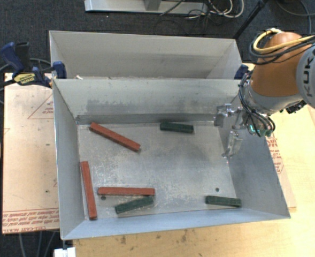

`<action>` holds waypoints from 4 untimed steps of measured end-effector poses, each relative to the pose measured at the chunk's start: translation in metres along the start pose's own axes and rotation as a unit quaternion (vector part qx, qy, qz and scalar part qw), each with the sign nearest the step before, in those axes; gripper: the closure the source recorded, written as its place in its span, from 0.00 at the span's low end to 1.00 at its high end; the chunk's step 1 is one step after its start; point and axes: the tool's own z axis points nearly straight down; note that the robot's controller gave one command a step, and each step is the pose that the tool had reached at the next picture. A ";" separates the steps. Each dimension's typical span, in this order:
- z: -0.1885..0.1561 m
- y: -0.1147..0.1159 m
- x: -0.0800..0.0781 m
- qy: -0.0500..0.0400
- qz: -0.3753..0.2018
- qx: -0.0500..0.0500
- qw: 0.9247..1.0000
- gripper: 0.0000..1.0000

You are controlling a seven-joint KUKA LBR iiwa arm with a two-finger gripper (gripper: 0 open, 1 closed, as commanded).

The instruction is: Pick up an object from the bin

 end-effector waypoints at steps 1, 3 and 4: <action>0.051 0.152 0.037 -0.001 -0.011 -0.002 1.000 0.00; 0.085 0.276 0.110 -0.002 0.037 0.000 0.999 0.00; 0.082 0.256 0.075 -0.005 -0.094 0.000 0.996 0.00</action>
Offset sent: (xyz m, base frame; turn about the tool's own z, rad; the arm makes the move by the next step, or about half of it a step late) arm -0.0361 0.1451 -0.0487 -0.0143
